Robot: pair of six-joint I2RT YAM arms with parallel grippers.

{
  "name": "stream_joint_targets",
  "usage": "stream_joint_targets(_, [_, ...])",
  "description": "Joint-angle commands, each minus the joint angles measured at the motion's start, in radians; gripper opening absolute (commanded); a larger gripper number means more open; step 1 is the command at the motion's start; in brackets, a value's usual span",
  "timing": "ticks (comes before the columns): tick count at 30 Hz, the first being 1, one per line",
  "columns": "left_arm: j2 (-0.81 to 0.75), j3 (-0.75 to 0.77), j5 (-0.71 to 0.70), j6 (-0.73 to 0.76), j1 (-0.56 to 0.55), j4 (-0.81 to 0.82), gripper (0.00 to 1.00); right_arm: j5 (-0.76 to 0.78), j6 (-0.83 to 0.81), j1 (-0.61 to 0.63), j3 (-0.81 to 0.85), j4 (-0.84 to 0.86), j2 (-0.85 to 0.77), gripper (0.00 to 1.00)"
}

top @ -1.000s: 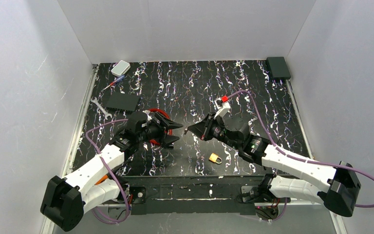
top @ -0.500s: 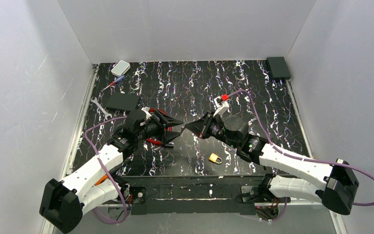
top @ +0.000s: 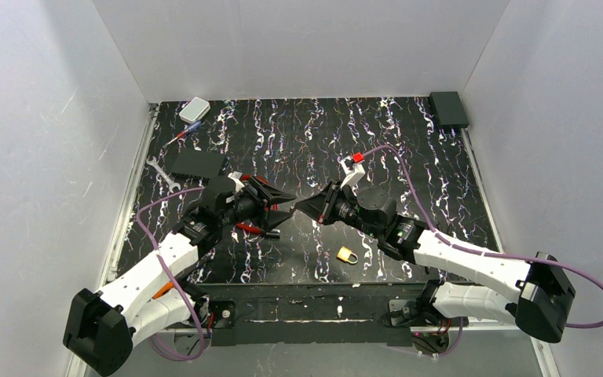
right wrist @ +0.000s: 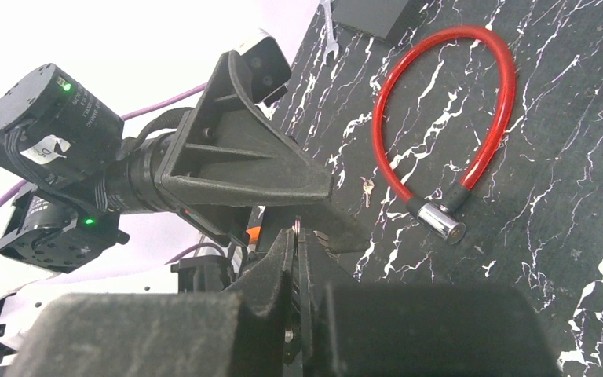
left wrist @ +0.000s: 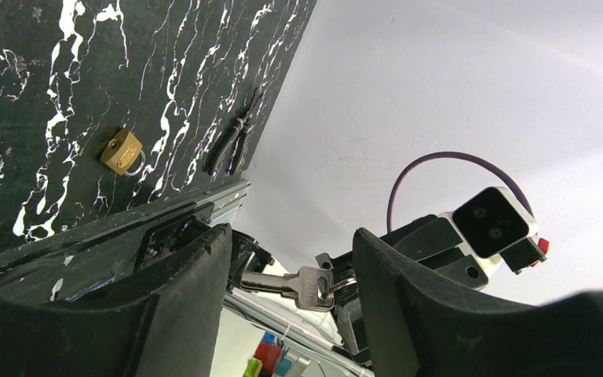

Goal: Unlock with the key

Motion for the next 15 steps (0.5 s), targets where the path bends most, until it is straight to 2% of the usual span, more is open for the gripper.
stream_joint_targets(1, [-0.027, 0.035, -0.009, -0.001, -0.003, 0.009, 0.56, -0.009, 0.002, 0.002, 0.0, 0.076, 0.011, 0.01])
stream_joint_targets(15, [-0.048, 0.022, -0.022, -0.006, -0.003, 0.012, 0.54, -0.024, 0.008, 0.002, -0.039, 0.093, 0.041, 0.01])
